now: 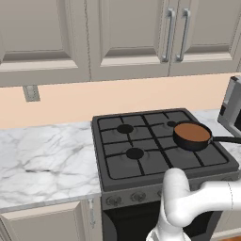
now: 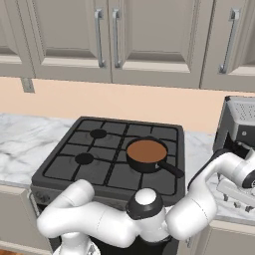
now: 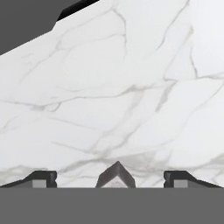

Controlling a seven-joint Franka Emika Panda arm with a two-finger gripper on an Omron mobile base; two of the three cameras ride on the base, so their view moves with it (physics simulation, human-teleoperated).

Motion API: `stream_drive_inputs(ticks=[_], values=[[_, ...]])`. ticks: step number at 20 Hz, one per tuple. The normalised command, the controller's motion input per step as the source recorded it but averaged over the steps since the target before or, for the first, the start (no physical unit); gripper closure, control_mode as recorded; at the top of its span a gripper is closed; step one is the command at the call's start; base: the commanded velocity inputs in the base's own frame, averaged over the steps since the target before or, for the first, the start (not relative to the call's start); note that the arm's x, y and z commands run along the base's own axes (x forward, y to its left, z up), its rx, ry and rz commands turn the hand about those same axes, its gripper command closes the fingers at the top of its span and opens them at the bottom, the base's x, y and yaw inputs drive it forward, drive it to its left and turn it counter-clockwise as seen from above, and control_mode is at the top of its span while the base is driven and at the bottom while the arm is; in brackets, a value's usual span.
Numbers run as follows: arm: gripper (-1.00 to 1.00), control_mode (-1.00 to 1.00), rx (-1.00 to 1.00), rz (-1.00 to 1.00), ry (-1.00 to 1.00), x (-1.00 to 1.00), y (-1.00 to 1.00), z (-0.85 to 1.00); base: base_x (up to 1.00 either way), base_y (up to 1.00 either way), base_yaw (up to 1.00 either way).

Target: Pick up the sugar cube(s) and place them in the saucepan with hot chocolate.

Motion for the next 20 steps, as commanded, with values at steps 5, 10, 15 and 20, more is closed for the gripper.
stream_drive_inputs(ticks=[5, 10, 15, 20], values=[[1.0, -1.0, 0.01, 0.0, 0.0, 0.0, 0.0, -0.13, 0.0, 0.0, 0.0], [1.0, -1.0, 0.0, 0.0, 0.0, 0.0, 0.0, -0.04, 0.0, 0.0, 0.0], [1.0, -1.0, 0.0, 0.0, 0.03, 0.0, 0.0, 0.0, 0.0, 0.0, 0.0], [1.0, -1.0, 0.0, -0.02, 0.02, -0.04, 0.14, 0.0, 0.0, 0.0, 0.0]])
